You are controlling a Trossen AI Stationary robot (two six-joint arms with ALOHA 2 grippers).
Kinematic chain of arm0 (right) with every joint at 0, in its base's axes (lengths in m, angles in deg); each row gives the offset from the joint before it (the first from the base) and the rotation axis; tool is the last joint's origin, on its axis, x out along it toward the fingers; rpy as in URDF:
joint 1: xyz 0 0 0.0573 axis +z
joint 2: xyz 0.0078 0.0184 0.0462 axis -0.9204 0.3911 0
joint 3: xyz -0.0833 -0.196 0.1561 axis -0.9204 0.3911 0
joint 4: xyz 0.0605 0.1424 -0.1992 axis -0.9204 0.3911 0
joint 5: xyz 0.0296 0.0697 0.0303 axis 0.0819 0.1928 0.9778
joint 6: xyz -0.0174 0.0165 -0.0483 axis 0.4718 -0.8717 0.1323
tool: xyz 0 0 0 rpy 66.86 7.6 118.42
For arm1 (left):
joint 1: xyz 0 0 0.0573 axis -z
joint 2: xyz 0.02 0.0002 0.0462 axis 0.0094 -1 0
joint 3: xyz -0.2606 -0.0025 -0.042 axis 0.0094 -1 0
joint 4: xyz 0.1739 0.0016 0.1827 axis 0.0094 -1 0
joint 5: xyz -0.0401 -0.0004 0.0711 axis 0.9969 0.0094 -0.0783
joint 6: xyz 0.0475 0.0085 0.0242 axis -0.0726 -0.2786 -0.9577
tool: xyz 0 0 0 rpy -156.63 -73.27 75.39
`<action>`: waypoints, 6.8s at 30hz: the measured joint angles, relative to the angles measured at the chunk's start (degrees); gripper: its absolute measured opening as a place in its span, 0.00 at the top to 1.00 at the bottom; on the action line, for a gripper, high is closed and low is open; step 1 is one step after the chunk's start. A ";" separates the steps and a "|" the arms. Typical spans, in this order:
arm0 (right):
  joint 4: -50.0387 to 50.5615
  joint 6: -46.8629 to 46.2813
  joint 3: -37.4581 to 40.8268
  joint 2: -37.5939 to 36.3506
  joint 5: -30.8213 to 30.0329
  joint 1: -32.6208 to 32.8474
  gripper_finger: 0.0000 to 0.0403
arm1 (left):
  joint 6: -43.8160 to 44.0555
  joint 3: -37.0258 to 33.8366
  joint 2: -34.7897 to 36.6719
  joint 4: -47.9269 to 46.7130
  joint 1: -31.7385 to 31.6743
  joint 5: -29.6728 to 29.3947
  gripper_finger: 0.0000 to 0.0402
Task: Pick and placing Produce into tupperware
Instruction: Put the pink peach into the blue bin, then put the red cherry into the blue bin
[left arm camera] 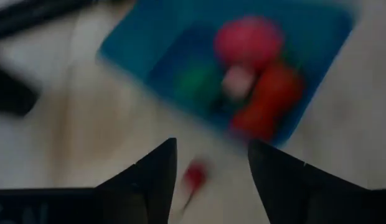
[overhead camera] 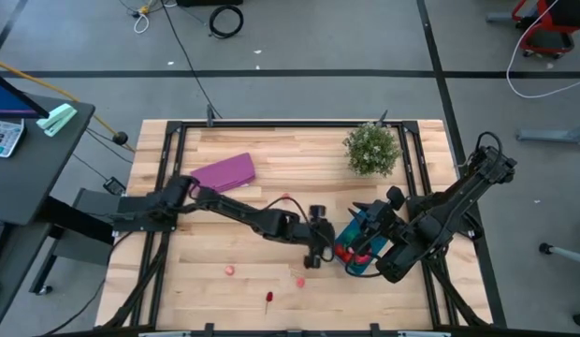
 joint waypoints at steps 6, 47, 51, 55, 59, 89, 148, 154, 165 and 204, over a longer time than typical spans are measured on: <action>-0.14 -0.01 0.00 0.00 0.50 0.00 0.76 | 4.48 0.01 4.99 -21.55 -2.67 -4.39 0.56; -0.32 -0.42 0.00 0.00 3.56 0.07 0.76 | 6.18 -12.15 5.02 -21.33 -15.46 -4.30 0.72; -0.31 -0.39 0.00 0.00 3.56 0.07 0.76 | 6.40 -12.14 5.02 -21.24 -15.68 -4.32 0.88; -0.31 -0.37 0.00 0.00 3.54 0.07 0.76 | 6.47 -12.15 5.00 -18.87 -15.22 -4.30 0.96; -0.31 -0.28 0.00 0.00 3.54 0.07 0.76 | 6.21 -12.15 5.00 -15.63 -13.02 -4.33 0.98; -0.33 -0.40 0.00 0.00 2.51 -1.69 0.76 | 4.89 -3.10 -0.75 19.99 1.98 0.07 1.00; -28.61 24.26 3.30 0.40 51.86 -17.66 0.78 | 28.58 -3.13 51.83 -60.05 0.45 -16.78 0.87; -26.05 24.00 3.30 1.43 61.64 -26.53 0.77 | 28.55 -3.13 54.75 -60.02 0.45 -16.78 0.87; -25.17 24.74 3.32 15.11 79.48 -36.17 0.78 | 19.69 -3.13 54.87 -58.65 -0.47 -16.81 0.89; -21.11 26.24 3.30 25.83 73.90 -38.74 0.51 | 10.82 -3.13 54.82 -58.65 -8.71 -16.80 0.95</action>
